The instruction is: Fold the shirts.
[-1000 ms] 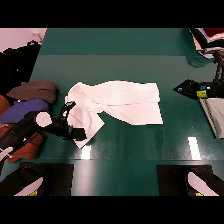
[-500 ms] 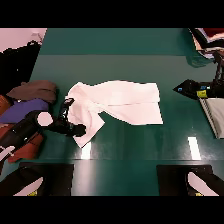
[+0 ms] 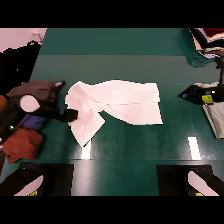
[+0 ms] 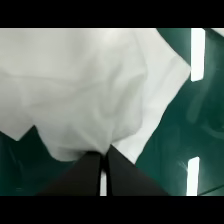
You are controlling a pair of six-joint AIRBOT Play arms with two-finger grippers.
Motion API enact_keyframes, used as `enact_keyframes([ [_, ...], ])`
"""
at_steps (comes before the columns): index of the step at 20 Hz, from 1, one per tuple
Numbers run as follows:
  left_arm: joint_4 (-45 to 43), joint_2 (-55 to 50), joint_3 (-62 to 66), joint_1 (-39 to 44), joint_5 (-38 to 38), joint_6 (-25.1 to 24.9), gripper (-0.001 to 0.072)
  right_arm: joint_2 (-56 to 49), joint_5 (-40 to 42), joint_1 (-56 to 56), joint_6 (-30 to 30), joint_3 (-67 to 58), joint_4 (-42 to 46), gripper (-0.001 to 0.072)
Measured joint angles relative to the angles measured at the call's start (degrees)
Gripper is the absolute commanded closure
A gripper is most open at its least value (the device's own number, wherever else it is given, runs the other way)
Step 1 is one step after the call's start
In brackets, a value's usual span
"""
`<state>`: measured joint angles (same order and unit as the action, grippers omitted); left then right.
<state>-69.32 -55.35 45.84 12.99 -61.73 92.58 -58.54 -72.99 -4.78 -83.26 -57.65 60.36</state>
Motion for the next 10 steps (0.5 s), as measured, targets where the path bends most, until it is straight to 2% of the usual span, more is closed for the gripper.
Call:
enact_keyframes([
  [1, -1.5, 0.1, 1.4, -1.4, -0.7, -0.4, 0.0686, 0.0, -1.3, -0.9, 0.0, 1.0, 1.0, 0.0320],
  [2, -2.8, 0.1, 2.5, -2.7, -1.4, -0.6, 0.0686, -0.2, -2.3, -1.8, 0.0, 2.7, 1.8, 0.0239],
  [3, -3.9, 0.1, 3.3, -3.7, -1.7, -0.9, 0.0685, -0.5, -3.0, -2.4, 0.2, 4.5, 2.2, 0.0087],
  [4, -4.8, 0.2, 3.9, -4.4, -1.8, -1.0, 0.0686, -1.2, -3.6, -2.8, 0.5, 6.6, 2.5, 0.0082],
  [6, -5.9, 0.2, 4.6, -5.3, -1.8, -1.2, 0.0686, -3.7, -3.9, -2.8, 1.6, 10.7, 2.0, 0.0174],
  [9, -6.8, 0.2, 5.1, -5.9, -1.8, -1.4, 0.0686, -8.5, -1.7, -0.7, 3.5, 14.8, -1.7, 0.0215],
  [10, -6.8, 0.2, 5.2, -6.1, -1.9, -1.4, 0.0686, -10.3, -0.1, 0.6, 4.0, 15.3, -3.0, 0.0253],
])
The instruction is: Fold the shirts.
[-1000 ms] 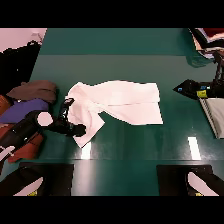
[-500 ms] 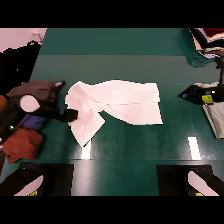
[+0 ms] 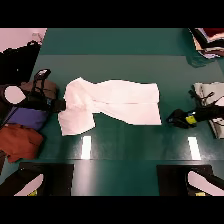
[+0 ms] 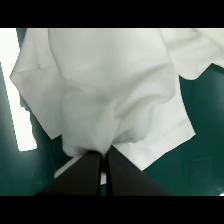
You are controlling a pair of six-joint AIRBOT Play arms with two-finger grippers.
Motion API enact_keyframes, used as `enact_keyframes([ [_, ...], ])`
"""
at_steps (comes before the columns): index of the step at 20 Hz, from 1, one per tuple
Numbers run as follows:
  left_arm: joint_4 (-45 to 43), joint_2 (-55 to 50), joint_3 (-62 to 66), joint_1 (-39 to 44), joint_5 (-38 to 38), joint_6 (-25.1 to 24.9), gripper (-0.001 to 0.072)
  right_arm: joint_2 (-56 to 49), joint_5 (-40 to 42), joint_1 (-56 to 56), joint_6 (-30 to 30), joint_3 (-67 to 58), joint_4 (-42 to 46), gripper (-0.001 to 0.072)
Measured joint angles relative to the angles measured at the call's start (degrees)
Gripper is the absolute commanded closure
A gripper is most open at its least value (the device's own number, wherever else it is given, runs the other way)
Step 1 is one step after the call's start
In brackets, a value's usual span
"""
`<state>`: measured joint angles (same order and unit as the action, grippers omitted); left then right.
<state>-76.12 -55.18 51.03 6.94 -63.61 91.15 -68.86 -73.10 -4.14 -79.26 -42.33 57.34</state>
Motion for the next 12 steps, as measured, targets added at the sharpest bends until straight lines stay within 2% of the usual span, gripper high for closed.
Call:
enact_keyframes([
  [3, -0.4, 0.0, 0.2, -0.2, 0.0, -0.1, 0.0686, -5.0, 3.0, 4.3, 0.7, -0.7, -2.9, 0.0280],
  [4, -0.4, 0.0, 0.2, -0.2, 0.0, -0.1, 0.0686, -6.4, 3.7, 5.8, 0.9, -1.6, -3.8, 0.0354],
  [5, -0.5, 0.0, 0.2, -0.2, 0.0, -0.1, 0.0685, -7.8, 4.5, 7.2, 1.0, -2.6, -4.3, 0.0487],
  [7, -0.5, 0.0, 0.2, -0.3, 0.0, -0.1, 0.0686, -10.0, 6.1, 9.2, 1.2, -4.8, -4.0, 0.0676],
  [12, -0.9, 0.0, 3.1, -0.3, -1.9, -0.3, 0.0686, -10.2, 6.0, 11.3, 1.4, -11.1, -4.5, 0.0689],
])
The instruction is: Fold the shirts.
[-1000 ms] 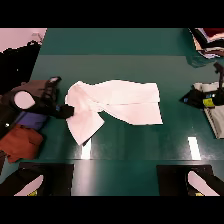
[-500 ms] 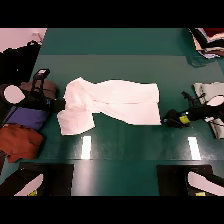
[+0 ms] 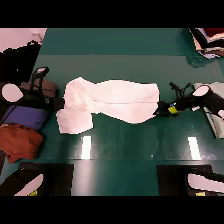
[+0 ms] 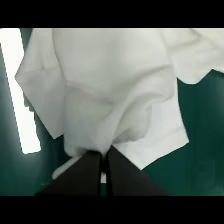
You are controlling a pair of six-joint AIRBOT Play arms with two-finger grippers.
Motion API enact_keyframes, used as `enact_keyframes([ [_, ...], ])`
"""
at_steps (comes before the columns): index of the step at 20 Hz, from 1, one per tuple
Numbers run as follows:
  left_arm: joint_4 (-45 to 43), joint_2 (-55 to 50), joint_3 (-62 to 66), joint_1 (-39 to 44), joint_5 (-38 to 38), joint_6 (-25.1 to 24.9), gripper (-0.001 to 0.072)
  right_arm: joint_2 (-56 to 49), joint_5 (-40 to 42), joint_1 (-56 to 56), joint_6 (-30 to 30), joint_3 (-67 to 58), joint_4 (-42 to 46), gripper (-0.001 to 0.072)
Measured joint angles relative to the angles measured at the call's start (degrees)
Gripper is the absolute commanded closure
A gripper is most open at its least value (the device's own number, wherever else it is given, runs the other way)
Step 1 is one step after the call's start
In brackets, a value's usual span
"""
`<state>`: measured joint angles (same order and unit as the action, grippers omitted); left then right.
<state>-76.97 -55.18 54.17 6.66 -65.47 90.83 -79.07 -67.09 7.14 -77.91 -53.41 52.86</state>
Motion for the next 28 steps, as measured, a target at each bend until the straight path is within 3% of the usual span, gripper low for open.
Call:
enact_keyframes([
  [4, -1.0, 0.0, 13.5, 0.0, -5.6, -2.1, 0.0686, 7.4, -1.5, -1.8, 0.0, -10.4, -0.2, 0.0689],
  [9, -2.7, 0.0, 42.8, 0.0, -11.4, -3.4, 0.0686, 19.5, -1.1, -8.1, 0.0, -29.5, -0.4, 0.0689],
  [15, -3.5, 2.6, 68.7, 0.0, -9.8, -3.4, 0.0687, 29.6, 0.2, -18.6, 0.0, -46.9, -0.5, 0.0689],
  [22, -2.1, 8.5, 73.5, 0.0, 3.1, -1.1, 0.0687, 28.1, -8.9, -30.8, -2.6, -65.0, -0.9, 0.0690],
  [28, -8.2, 5.3, 59.2, 0.0, 1.1, 0.1, 0.0687, 21.9, -16.9, -30.1, -5.4, -61.1, -0.3, 0.0690],
])
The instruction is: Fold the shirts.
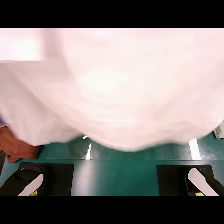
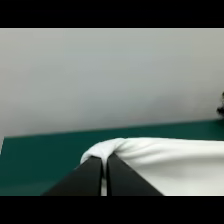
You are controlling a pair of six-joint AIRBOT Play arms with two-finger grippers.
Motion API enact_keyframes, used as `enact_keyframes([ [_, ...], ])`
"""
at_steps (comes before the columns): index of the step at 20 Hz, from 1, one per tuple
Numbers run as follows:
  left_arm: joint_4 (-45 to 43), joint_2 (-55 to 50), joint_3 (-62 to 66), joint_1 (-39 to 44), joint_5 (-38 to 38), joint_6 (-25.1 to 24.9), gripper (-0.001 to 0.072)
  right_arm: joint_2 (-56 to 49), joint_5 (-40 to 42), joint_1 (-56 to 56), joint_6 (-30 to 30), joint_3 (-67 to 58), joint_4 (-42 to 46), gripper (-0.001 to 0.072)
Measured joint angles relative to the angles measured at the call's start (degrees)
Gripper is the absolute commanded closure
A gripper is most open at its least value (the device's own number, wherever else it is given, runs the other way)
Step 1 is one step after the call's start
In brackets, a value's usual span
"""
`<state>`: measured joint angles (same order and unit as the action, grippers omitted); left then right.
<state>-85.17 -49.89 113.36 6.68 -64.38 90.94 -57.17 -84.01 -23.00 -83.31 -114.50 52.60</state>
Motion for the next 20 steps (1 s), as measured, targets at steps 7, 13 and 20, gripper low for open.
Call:
enact_keyframes([
  [7, 2.1, -21.8, -14.4, 0.0, -5.3, -0.4, 0.0687, -18.0, -3.9, 16.0, -4.2, 13.3, 14.4, 0.0690],
  [13, 3.2, -39.0, -16.3, 0.0, -0.5, -3.9, 0.0686, -37.7, 0.9, 21.1, -5.1, 9.2, 18.2, 0.0690],
  [20, 1.9, -43.0, -15.8, 0.0, 2.1, -9.1, 0.0687, -44.9, -0.3, 21.9, -3.6, 2.5, 19.2, 0.0690],
])
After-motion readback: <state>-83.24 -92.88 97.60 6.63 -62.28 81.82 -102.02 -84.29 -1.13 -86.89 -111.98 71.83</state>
